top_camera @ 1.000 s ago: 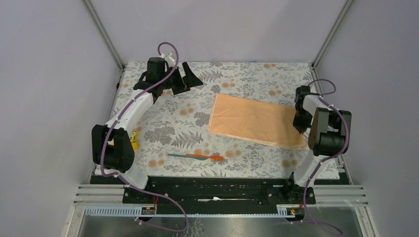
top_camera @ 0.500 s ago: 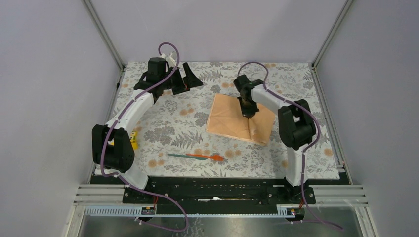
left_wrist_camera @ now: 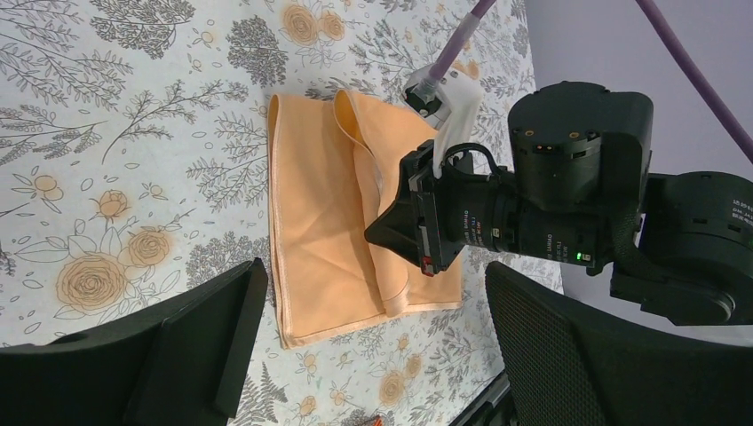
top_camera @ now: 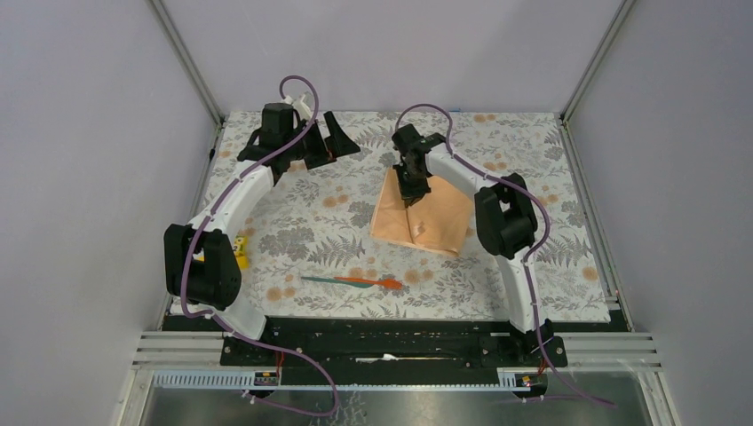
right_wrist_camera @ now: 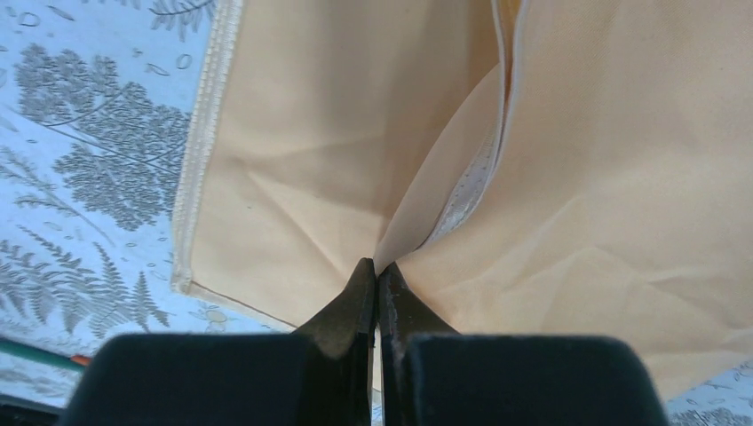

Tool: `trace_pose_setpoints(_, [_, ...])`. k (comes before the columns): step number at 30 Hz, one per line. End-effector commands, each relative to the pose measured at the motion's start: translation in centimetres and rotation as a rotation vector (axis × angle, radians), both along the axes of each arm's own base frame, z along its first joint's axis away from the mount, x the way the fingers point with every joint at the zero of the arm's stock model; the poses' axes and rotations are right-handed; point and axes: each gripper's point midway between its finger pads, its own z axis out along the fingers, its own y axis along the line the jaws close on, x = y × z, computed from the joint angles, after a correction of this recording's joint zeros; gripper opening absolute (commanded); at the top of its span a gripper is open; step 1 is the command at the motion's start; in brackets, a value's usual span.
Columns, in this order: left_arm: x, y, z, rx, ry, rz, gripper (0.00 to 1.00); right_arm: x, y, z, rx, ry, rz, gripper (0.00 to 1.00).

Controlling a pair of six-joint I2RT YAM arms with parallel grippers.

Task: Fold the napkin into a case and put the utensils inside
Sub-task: Fold the rectangle-folded napkin at the center of the board.

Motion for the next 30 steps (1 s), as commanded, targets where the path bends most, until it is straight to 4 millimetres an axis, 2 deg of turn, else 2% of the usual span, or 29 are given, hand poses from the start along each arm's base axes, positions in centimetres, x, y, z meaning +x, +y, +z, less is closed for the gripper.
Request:
trace_pose_setpoints(1, [0.5, 0.9, 2.3, 0.002, -0.085, 0.019, 0.99, -0.1, 2.4, 0.8, 0.09, 0.033, 0.02, 0.0])
trace_pose_setpoints(11, [0.6, 1.4, 2.9, -0.012, -0.09, 0.025, 0.99, 0.2, 4.3, 0.9, 0.156, 0.053, 0.045, 0.0])
trace_pose_setpoints(24, [0.6, 1.5, 2.9, -0.029, -0.083, 0.021, 0.99, -1.0, 5.7, 3.5, 0.173, 0.015, 0.071, 0.0])
trace_pose_setpoints(30, [0.8, 1.6, 2.4, -0.028, -0.07, 0.026, 0.99, -1.3, 5.3, 6.1, 0.192, -0.027, 0.053, 0.0])
